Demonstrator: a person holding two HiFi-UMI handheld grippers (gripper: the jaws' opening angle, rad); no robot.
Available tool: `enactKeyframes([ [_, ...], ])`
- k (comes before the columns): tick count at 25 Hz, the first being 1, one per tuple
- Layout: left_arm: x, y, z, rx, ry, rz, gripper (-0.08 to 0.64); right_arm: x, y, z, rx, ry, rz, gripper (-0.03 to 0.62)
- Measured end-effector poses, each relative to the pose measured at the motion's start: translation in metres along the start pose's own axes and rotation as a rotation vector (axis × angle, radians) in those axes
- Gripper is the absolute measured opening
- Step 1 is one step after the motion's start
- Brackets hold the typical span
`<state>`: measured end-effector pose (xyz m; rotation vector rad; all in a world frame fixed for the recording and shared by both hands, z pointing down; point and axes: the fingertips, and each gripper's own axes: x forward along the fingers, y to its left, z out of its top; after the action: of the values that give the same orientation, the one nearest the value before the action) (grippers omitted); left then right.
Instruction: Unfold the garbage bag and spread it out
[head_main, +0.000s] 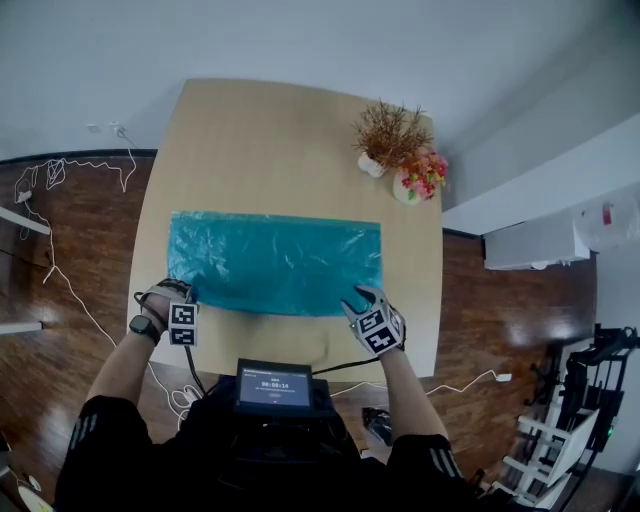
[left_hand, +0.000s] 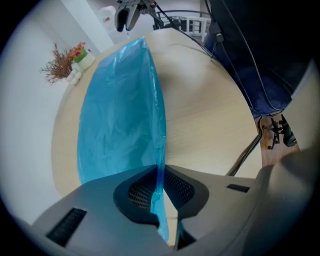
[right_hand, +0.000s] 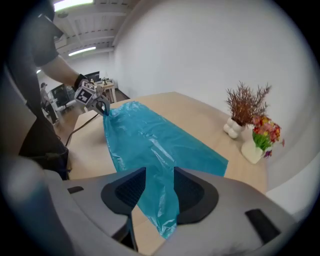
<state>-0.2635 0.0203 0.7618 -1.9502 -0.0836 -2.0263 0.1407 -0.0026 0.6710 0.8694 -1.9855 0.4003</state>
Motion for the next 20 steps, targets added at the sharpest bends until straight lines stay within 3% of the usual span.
enactKeyframes([
  [5, 0.027, -0.013, 0.001, 0.001, -0.011, -0.051, 0.041, 0.033, -0.008, -0.028, 0.069, 0.008, -0.013, 0.201],
  [11, 0.015, -0.015, -0.003, -0.030, -0.002, -0.139, 0.058, 0.062, 0.007, -0.063, 0.062, 0.130, 0.039, 0.201],
  [15, 0.006, -0.018, -0.004, -0.106, -0.029, -0.184, 0.151, 0.068, 0.013, -0.067, 0.076, 0.139, 0.058, 0.209],
  [20, -0.023, -0.015, -0.020, -0.248, -0.078, -0.206, 0.163, 0.069, 0.012, -0.067, 0.068, 0.139, 0.077, 0.215],
])
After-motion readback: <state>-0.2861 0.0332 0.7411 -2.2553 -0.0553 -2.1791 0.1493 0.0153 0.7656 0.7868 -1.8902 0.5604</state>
